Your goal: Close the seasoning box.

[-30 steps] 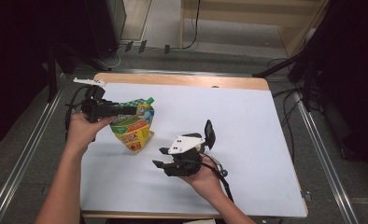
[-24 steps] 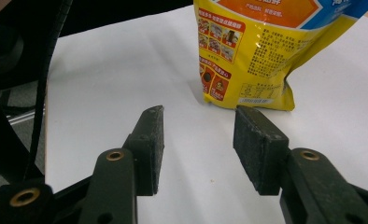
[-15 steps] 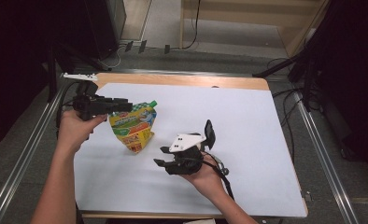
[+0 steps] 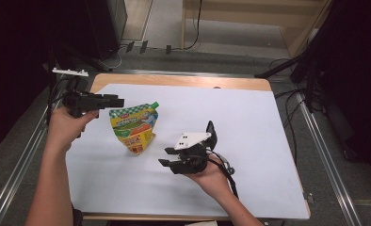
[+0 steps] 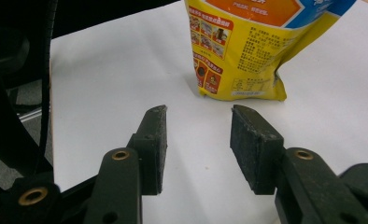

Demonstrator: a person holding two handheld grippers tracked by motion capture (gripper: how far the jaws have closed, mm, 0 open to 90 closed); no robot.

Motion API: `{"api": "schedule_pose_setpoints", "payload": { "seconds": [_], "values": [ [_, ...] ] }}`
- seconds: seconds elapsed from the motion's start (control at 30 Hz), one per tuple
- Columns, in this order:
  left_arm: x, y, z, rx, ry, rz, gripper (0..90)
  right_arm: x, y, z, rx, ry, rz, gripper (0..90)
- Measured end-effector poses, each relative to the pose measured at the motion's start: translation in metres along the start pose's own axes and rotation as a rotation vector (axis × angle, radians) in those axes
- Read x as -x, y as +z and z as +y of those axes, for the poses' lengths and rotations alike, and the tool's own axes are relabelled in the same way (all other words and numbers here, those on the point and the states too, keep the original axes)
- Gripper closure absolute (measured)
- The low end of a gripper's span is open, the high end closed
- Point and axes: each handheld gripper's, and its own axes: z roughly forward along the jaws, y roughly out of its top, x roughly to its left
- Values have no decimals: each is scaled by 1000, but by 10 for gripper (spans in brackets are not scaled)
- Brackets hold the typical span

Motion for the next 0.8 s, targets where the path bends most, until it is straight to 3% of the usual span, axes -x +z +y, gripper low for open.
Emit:
{"api": "schedule_pose_setpoints", "payload": {
  "seconds": [0.13,0.47,0.67,0.8],
  "values": [
    [-6,2,-1,5,11,7,483,3,-8,3,3,0,-11,580],
    [-23,13,-9,-11,-57,27,436,11,-36,14,6,39,-45,591],
    [-27,16,-11,3,-64,37,401,16,-54,18,27,42,-62,611],
    [-27,18,-13,-16,-47,48,377,23,-65,18,36,58,-78,668]
  ]
}}
